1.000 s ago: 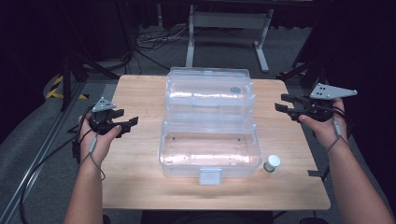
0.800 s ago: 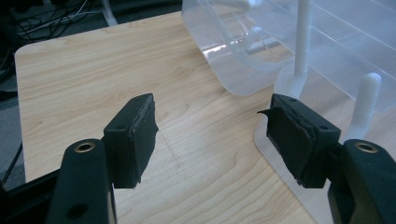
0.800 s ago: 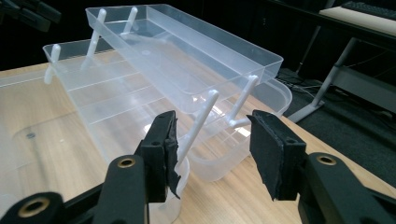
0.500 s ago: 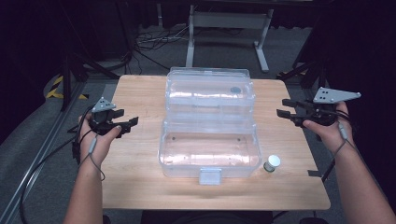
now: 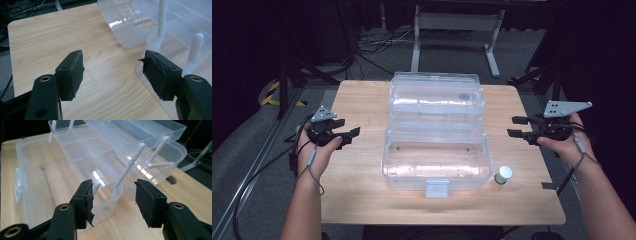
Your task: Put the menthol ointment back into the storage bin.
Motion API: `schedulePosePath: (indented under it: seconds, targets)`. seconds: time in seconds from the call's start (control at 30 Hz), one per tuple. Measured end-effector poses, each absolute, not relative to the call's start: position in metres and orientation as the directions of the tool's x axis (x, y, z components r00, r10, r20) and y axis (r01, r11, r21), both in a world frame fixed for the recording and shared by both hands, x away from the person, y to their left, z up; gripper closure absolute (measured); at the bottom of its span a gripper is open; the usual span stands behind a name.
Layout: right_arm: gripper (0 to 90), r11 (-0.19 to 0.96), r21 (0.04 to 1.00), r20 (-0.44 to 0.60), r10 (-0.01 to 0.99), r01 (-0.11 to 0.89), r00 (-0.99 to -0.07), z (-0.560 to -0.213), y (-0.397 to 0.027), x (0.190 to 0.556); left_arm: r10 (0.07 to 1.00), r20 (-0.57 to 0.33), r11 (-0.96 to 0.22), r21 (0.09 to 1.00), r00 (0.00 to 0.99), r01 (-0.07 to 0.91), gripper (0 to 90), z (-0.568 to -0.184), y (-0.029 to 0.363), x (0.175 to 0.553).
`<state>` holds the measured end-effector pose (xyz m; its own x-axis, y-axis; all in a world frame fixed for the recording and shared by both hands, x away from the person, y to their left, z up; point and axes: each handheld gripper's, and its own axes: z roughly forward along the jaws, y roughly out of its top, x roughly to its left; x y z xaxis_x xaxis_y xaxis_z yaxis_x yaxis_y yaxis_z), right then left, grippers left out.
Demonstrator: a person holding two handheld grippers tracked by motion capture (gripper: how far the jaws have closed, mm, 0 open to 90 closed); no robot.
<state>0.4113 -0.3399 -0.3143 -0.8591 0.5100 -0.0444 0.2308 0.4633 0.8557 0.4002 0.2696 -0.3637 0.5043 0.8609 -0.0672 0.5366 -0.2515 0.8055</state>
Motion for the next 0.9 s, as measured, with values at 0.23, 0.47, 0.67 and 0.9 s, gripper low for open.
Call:
schedulePosePath:
  seconds: [0.23, 0.47, 0.67, 0.9]
  targets:
    - [47.6, 0.529, 0.810, -0.032, 0.471, 0.253, -0.882, -0.320, -0.335, 0.409, 0.859, -0.068, -0.253, 0.805, 0.507, 0.537, 33.7, -0.364, 0.269, 0.400]
    - [46.9, 0.583, 0.769, -0.027, 0.440, 0.263, -0.898, -0.325, -0.331, 0.408, 0.859, -0.071, -0.253, 0.803, 0.508, 0.540, 33.4, -0.364, 0.269, 0.400]
    - [46.9, 0.622, 0.731, -0.013, 0.424, 0.280, -0.906, -0.330, -0.328, 0.408, 0.858, -0.072, -0.254, 0.801, 0.509, 0.541, 33.3, -0.364, 0.269, 0.400]
    - [47.0, 0.675, 0.676, 0.005, 0.398, 0.297, -0.917, -0.336, -0.324, 0.407, 0.854, -0.070, -0.262, 0.799, 0.515, 0.542, 33.2, -0.364, 0.269, 0.401]
